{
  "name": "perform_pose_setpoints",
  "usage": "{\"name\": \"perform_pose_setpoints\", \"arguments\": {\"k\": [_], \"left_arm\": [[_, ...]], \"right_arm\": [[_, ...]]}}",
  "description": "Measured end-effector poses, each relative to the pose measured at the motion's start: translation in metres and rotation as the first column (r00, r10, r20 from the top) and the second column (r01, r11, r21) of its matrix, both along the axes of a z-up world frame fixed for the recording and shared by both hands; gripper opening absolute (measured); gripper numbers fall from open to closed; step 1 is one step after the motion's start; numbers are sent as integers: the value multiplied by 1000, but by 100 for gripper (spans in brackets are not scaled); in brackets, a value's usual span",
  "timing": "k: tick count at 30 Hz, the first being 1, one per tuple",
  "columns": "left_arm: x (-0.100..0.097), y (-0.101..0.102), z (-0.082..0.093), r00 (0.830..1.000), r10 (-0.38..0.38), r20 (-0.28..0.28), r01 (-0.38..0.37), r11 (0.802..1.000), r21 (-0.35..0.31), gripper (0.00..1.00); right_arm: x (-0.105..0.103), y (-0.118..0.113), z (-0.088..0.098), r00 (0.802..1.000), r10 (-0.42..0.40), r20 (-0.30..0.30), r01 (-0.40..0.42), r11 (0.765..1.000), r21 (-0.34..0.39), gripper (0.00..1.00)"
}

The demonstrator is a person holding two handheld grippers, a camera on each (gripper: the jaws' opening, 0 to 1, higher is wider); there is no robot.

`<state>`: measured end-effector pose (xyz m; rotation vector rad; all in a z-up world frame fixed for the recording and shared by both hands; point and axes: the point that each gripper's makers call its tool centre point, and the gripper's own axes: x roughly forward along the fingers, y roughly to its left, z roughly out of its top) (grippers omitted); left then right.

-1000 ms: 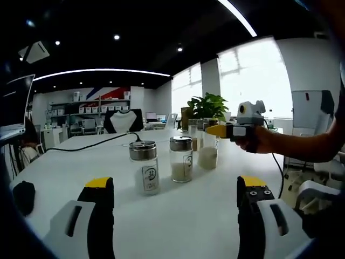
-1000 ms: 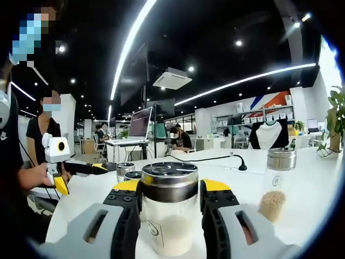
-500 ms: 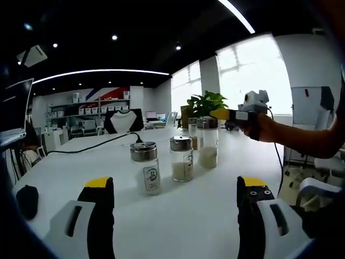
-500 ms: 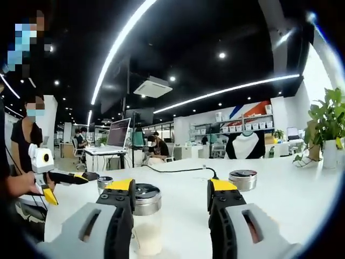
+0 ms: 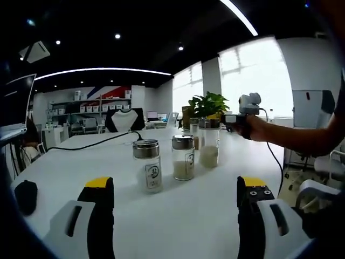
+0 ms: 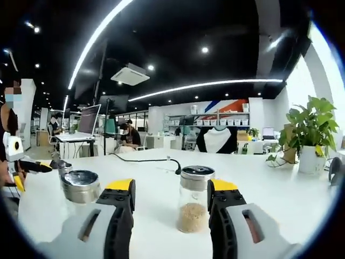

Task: Rotate the seasoning bottle until the label or dispensing opening points toward the visible target arrow and the bottle remains upright within the marked orientation range

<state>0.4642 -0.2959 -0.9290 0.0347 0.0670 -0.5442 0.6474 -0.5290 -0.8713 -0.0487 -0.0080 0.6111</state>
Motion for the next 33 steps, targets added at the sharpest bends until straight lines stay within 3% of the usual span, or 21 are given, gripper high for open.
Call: {"name": "perform_pose_setpoints", "arguments": {"k": [4,8,11,14,17,22,24,28,33], "left_arm": [[0,-2,1,1000,-4,8,4,1000,0,100],[-2,-6,1,1000,-15,2,15,999,-30,100],[-2,-6,4,1000,-15,16,16,999,-42,100],[-1,-7,-1,1000,-14,24,14,1000,-1,100],[1,-3,0,999,-5,49,6,1000,-1,100],[2,-3,-2,1000,-9,24,10,1000,-24,100],[3,-2,-2,999,-8,42,9,1000,-20,100],[4,-4,2,992,-20,121,13,998,61,100],[2,-7,9,990,-36,134,35,999,16,100]], "right_arm": [[13,-3,-9,999,-35,-18,34,999,-15,56],[29,-3,-26,997,-71,-39,68,995,-77,57],[35,-1,-31,996,-65,-60,61,996,-68,57],[42,2,-36,995,-68,-76,63,996,-58,57],[48,3,-40,993,-74,-95,69,996,-52,56],[52,7,-48,990,-79,-120,75,996,-40,53],[55,5,-51,988,-91,-127,87,996,-34,51],[55,9,-51,988,-78,-132,77,997,-15,48],[57,11,-56,988,-95,-120,88,994,-65,42]]}}
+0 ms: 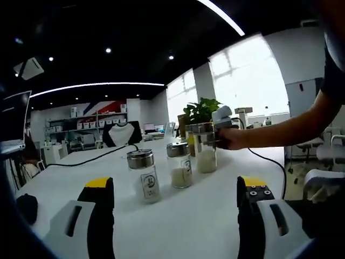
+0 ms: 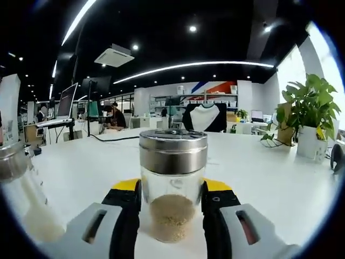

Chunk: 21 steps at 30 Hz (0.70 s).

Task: Rotate the seasoning bottle until the label or dispensing opening points toward the visible target arrow and the bottle remains upright within the marked orientation range

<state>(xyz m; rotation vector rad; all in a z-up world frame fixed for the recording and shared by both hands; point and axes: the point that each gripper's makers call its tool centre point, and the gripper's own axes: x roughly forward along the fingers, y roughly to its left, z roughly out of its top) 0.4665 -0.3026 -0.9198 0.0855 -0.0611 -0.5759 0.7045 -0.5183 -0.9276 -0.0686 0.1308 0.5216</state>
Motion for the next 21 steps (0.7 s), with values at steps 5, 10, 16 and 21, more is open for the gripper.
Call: {"name": "perform_pose_setpoints", "arguments": {"k": [5,10,16,21], "left_arm": [[-2,-3,-10,987,-42,-152,25,994,-110,100],[-2,-5,-7,988,-61,-140,39,987,-155,100],[-2,-7,-1,987,-83,-139,52,975,-214,100],[1,-2,-6,992,-48,-121,31,990,-137,100]], "right_arm": [[9,-2,0,1000,-11,8,11,1000,2,41],[12,2,1,1000,14,9,-14,1000,12,40],[12,2,3,1000,24,6,-24,998,65,40],[3,0,13,998,54,14,-55,992,117,40]]}}
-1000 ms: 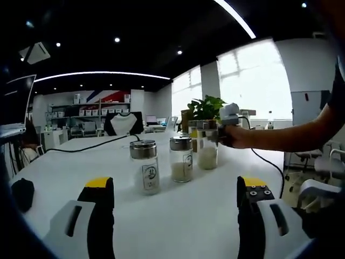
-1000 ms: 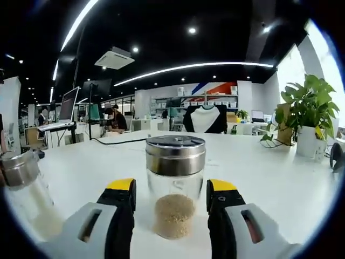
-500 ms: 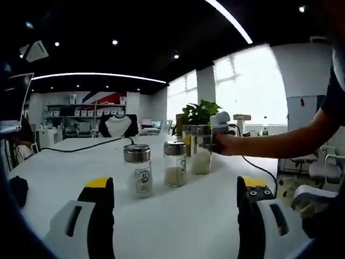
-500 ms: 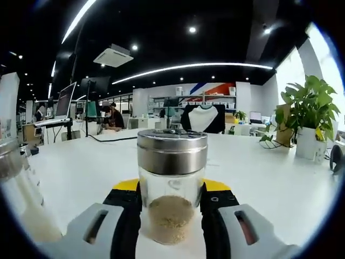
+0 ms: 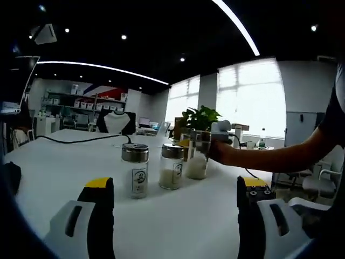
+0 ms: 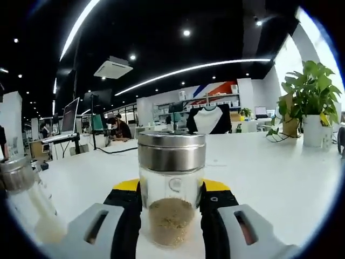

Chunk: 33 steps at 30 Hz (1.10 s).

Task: Rotate the seasoning bottle until the label or dispensing opening points toward the visible target arrow and the bottle remains upright within the marked orientation range

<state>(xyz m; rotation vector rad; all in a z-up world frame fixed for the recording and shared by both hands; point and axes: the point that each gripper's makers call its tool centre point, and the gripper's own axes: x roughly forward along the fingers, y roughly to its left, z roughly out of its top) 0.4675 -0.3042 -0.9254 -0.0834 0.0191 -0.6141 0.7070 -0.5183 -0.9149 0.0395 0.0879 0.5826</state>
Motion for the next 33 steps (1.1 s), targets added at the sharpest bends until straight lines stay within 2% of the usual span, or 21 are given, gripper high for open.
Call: {"name": "perform_pose_setpoints", "arguments": {"k": [2,9,15,20,22,25,29,31,32,33], "left_arm": [[1,0,-4,1000,11,6,-12,999,45,100],[-3,-13,-5,1000,-12,-13,12,1000,4,100],[-6,-17,-7,1000,-10,-5,10,999,31,100],[-9,-21,-2,1000,-22,-8,22,999,-35,100],[-9,-22,-1,1000,-26,-10,25,998,-50,100],[-12,-27,1,999,-40,-25,38,996,-86,100],[-11,-28,1,999,-28,-19,27,997,-69,100],[-11,-29,1,1000,-27,-11,26,998,-54,100],[-11,-29,1,1000,-28,-13,27,998,-57,100],[-12,-29,2,998,-36,-41,32,995,-96,100]], "right_arm": [[-8,-1,9,999,14,34,-13,1000,-19,40],[-32,-12,27,997,18,68,-15,999,-51,40],[-54,-25,36,996,10,87,-6,999,-37,40],[-77,-26,38,993,39,115,-32,997,-66,40],[-85,-25,37,993,51,110,-45,997,-60,40],[-99,-23,35,995,78,68,-78,997,0,40],[-115,-25,35,994,61,87,-62,998,1,40],[-124,-25,36,994,64,85,-66,997,25,40],[-128,-24,37,994,69,83,-72,997,38,40],[-132,-23,37,994,69,83,-73,996,46,40]]}}
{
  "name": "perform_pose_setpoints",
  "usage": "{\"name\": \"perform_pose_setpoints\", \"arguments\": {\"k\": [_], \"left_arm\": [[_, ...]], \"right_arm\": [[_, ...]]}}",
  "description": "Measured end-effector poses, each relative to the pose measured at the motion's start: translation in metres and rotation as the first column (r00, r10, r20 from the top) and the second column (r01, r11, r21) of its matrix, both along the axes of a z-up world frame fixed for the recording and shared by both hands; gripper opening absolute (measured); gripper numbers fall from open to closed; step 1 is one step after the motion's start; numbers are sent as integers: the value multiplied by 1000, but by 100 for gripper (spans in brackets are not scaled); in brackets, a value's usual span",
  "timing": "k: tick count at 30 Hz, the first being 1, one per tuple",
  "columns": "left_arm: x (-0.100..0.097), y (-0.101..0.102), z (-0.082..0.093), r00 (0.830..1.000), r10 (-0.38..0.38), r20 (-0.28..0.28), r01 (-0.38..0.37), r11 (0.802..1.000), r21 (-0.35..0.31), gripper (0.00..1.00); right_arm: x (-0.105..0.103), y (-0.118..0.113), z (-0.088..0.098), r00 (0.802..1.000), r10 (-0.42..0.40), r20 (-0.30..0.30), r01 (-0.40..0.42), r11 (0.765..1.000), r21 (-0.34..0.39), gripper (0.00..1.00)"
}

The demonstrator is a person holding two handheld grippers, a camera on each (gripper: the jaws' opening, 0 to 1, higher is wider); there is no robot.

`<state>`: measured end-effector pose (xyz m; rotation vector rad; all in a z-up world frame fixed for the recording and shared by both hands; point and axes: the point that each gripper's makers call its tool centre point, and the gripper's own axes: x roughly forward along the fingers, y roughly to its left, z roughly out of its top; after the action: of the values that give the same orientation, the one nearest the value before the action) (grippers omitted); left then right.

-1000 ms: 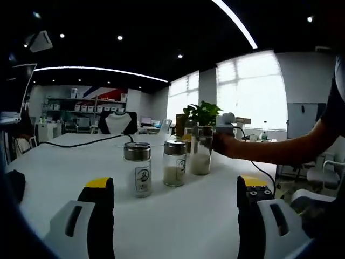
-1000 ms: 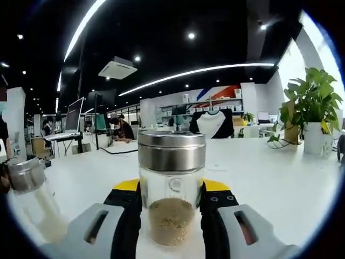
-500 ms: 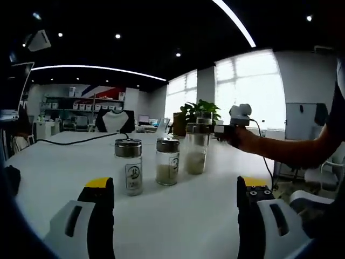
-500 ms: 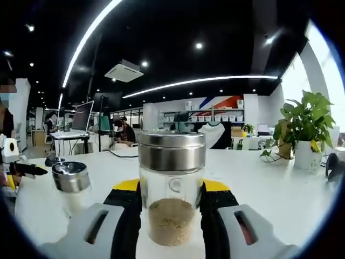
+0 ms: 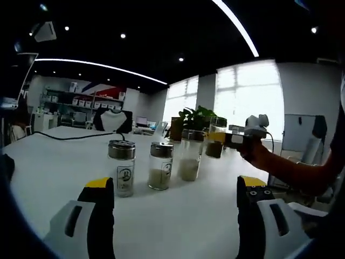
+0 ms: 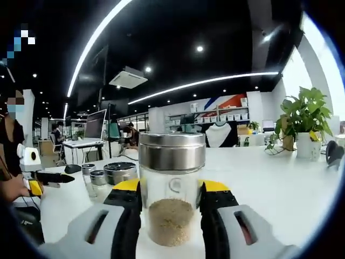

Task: Rotate the seasoning bottle until the label or dispensing opening points toward the visible target arrow and the bottle remains upright within the marked orientation range

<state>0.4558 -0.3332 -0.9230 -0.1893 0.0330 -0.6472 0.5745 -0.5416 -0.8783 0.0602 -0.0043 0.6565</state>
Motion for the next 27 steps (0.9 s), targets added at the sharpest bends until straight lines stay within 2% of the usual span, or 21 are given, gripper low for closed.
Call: {"name": "perform_pose_setpoints", "arguments": {"k": [5,8,10,14,18,21,23,26,27], "left_arm": [[0,-2,0,999,-17,-30,15,999,-40,100],[-2,-5,2,998,-46,-42,42,996,-75,100],[-1,-5,-2,998,-42,-56,38,997,-70,100],[-3,-7,-4,997,-52,-50,48,997,-61,100],[-4,-13,-4,998,-55,-22,55,998,-11,100],[-4,-19,-4,998,-60,8,59,998,28,98],[-7,-25,-5,996,-78,33,76,996,54,92],[-12,-37,1,985,-112,134,99,990,100,85],[-13,-39,0,983,-118,142,103,989,111,83]], "right_arm": [[-22,6,-4,1000,-2,0,2,1000,-20,40],[-37,12,-8,1000,16,-10,-16,1000,-8,40],[-46,16,-10,999,24,-21,-24,1000,5,40],[-62,21,-10,999,30,-22,-29,1000,6,40],[-79,31,-6,996,82,-33,-80,994,68,40],[-89,40,-5,994,104,-21,-103,993,59,40],[-93,45,-5,994,107,-23,-105,993,57,40],[-104,59,-8,988,149,-25,-148,987,59,40],[-105,61,-8,987,158,-26,-156,986,60,40]]}}
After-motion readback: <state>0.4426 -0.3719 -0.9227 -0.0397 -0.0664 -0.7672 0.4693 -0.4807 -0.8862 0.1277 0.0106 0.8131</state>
